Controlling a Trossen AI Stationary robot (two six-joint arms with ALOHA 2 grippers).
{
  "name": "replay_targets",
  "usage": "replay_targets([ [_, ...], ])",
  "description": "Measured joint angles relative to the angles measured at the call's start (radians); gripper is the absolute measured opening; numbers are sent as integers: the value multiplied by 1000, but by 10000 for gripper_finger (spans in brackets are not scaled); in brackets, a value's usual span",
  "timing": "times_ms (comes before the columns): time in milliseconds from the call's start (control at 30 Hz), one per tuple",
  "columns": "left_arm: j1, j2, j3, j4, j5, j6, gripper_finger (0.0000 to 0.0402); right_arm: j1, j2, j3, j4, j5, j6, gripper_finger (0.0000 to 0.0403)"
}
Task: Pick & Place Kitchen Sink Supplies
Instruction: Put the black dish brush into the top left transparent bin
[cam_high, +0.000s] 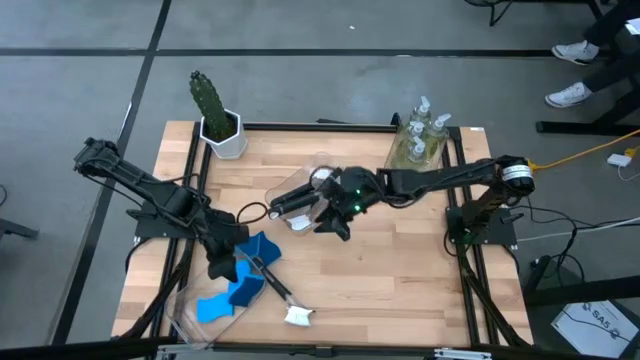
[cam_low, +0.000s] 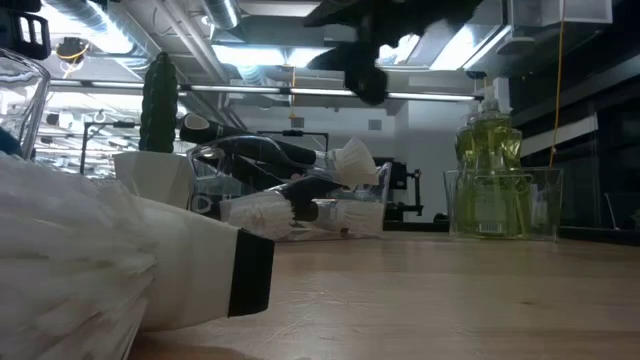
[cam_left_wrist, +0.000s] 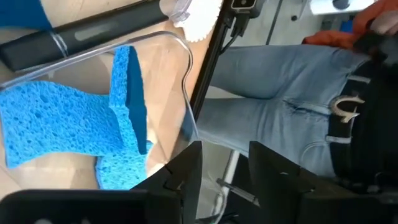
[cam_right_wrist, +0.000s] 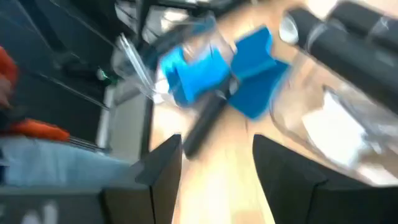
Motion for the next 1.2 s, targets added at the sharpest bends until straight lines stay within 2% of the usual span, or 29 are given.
replay_targets([
  [133, -6, 7, 0, 0, 0, 66, 120, 99, -14, 95, -218, 212, -34, 196],
  [300, -6, 7, 0, -2, 5, 170, 118, 221, 46, 283, -472, 486, -78, 196],
  [400, -6, 7, 0, -4, 4, 268, 118, 258, 99, 357, -520, 600, -72, 196],
  [667, -8, 7, 0, -33, -20, 570, 118, 332, 255, 483, -529, 610, 76, 196],
  [767, -8, 16, 0, 36, -92, 670, 118, 360, 292, 508, -527, 610, 116, 196],
  [867, -11, 48, 0, 189, -136, 776, 118, 388, 295, 534, -553, 584, 141, 196],
  [1000, -20, 157, 53, 283, -157, 886, 117, 409, 241, 588, -670, 542, 133, 196],
  [1200, -19, 388, 211, 154, -289, 1007, 117, 432, 123, 601, -808, 547, 148, 196],
])
